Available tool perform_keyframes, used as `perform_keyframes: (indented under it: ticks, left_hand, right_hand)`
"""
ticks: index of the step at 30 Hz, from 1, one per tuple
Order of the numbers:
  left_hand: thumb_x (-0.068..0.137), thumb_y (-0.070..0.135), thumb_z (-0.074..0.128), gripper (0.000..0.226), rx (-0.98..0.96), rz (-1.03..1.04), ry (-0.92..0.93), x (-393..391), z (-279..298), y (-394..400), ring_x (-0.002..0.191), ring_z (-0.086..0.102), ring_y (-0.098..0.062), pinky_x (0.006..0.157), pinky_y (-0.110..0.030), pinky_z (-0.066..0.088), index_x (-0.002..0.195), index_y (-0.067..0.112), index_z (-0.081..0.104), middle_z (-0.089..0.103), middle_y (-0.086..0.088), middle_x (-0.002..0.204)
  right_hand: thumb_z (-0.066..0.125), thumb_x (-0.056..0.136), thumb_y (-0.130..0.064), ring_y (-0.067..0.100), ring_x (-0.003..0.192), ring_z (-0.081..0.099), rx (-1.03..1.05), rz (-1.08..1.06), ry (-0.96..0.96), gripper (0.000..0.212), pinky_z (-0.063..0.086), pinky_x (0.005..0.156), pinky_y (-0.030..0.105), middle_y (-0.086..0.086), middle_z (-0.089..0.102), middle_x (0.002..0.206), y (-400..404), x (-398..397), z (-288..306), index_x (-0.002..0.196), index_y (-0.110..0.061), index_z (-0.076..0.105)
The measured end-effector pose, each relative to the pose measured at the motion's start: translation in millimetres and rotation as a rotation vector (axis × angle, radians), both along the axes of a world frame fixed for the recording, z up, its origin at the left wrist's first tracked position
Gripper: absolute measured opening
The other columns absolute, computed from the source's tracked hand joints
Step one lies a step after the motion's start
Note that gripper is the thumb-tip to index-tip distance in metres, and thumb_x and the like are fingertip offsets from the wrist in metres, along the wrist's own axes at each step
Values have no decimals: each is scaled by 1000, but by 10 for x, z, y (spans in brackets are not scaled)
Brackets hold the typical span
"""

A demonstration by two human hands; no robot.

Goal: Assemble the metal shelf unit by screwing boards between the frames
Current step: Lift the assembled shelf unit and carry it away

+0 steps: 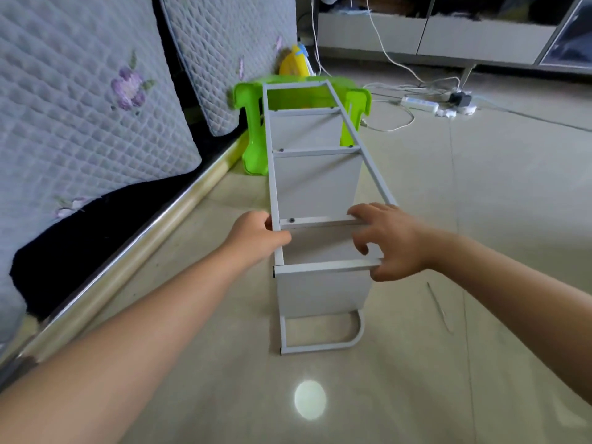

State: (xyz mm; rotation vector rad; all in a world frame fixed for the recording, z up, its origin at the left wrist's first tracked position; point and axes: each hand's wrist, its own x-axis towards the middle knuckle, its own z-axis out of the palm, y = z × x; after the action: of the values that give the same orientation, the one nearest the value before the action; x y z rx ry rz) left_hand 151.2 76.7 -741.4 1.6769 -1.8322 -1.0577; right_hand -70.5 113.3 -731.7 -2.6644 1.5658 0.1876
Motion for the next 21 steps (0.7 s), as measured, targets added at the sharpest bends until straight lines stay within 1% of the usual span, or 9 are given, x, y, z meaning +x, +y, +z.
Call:
perform_keyframes:
  ticks: [3, 5, 8, 11, 14, 16, 18, 19, 21]
  left_hand:
    - [72, 22, 67, 23, -17, -44, 56, -12, 88, -8, 54, 33, -13, 42, -16, 24, 69, 9, 47, 36, 2, 59]
    - [64, 29, 64, 27, -29, -48, 96, -35, 183, -6, 55, 32, -13, 46, -21, 25, 68, 10, 46, 35, 2, 59]
    - [64, 31, 63, 34, -63, -31, 155, -64, 304, -4, 55, 28, -14, 51, -28, 20, 58, 15, 33, 30, 2, 58]
    - [61, 32, 60, 32, -74, -17, 225, -67, 436, 9, 53, 27, -16, 51, -28, 19, 58, 13, 35, 30, 1, 56]
    - [59, 27, 61, 28, -48, 50, 395, -79, 631, 14, 46, 29, -14, 46, -24, 21, 55, 14, 37, 30, 4, 46]
    - [59, 25, 55, 14, -17, 30, 600, -88, 746, 17, 47, 42, -11, 45, -20, 31, 60, 11, 52, 45, 5, 48]
    - [72, 25, 57, 18, -17, -44, 779, -135, 841, 55, 51, 56, -4, 47, -13, 39, 61, 16, 68, 61, 8, 56]
    - [82, 24, 54, 26, -6, -58, 850, -170, 910, 66, 52, 59, -3, 46, -10, 41, 64, 16, 70, 65, 7, 59]
    - [94, 18, 38, 36, 40, -15, 980, -243, 1078, 53, 45, 58, -5, 42, -9, 40, 68, 15, 62, 64, 4, 54]
  right_hand:
    - [40, 46, -43, 38, 87, 59, -124, 42, -157, 39, 47, 77, 38, 20, 57, 111, 15, -73, -16, 59, -12, 58]
    - [37, 47, -38, 38, 75, 63, -214, 108, -182, 31, 50, 67, 39, 24, 62, 101, 14, -119, 37, 49, -12, 54]
    - [35, 53, -28, 40, 78, 65, -313, 164, -158, 28, 52, 67, 40, 28, 64, 102, 42, -97, 194, 47, -9, 54]
    - [33, 57, -18, 38, 86, 66, -447, 217, -193, 26, 55, 69, 38, 23, 66, 105, 86, -33, 340, 46, -7, 54]
    - [32, 60, -13, 30, 78, 69, -541, 207, -298, 27, 56, 59, 31, 11, 72, 87, 85, -4, 514, 51, -6, 56]
    - [31, 59, -13, 27, 60, 65, -620, 140, -374, 29, 53, 46, 28, 6, 67, 65, 65, 6, 663, 54, -4, 58]
    - [30, 58, -14, 26, 43, 55, -710, 86, -412, 26, 43, 37, 21, 5, 55, 50, 63, 34, 853, 51, -4, 53]
    - [30, 57, -14, 26, 38, 49, -758, 72, -420, 24, 37, 37, 19, 5, 51, 47, 72, 47, 970, 49, -5, 51]
    - [31, 57, -14, 25, 34, 43, -838, 73, -426, 21, 27, 38, 17, 7, 47, 45, 70, 74, 1190, 47, -5, 48]
